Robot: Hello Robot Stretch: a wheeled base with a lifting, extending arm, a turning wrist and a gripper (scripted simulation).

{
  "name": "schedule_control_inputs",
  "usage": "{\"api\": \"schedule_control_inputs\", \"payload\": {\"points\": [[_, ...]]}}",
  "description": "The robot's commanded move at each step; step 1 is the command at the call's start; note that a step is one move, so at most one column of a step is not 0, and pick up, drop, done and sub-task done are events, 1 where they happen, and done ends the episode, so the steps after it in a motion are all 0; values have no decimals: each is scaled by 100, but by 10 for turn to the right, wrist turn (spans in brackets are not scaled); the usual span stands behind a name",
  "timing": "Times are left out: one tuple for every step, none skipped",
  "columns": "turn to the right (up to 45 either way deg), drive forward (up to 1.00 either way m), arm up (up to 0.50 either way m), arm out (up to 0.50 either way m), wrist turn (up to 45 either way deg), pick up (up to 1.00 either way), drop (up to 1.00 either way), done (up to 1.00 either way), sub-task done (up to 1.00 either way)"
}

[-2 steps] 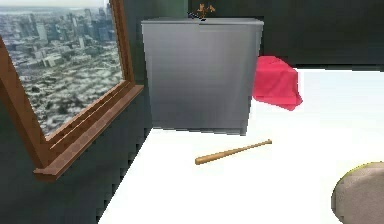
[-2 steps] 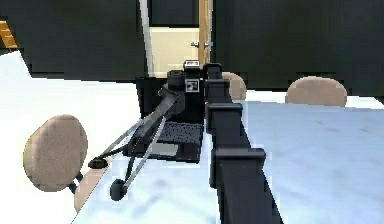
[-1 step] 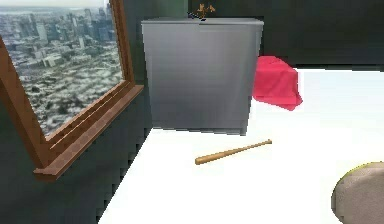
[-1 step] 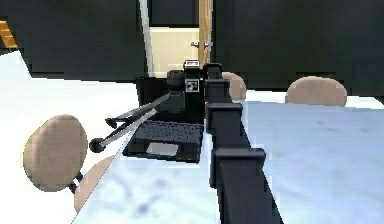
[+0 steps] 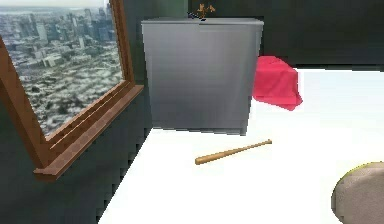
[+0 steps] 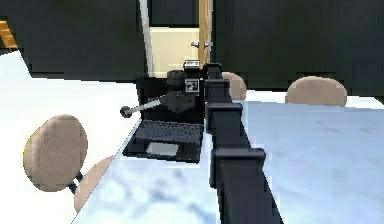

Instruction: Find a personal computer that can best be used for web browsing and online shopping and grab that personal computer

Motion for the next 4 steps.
{"api": "schedule_control_inputs", "payload": {"points": [[0,0,0,0,450,0,0,0,0],[0,0,0,0,180,0,0,0,0],[0,0,-30,0,0,0,0,0,0],[0,0,0,0,0,100,0,0,0]]}}
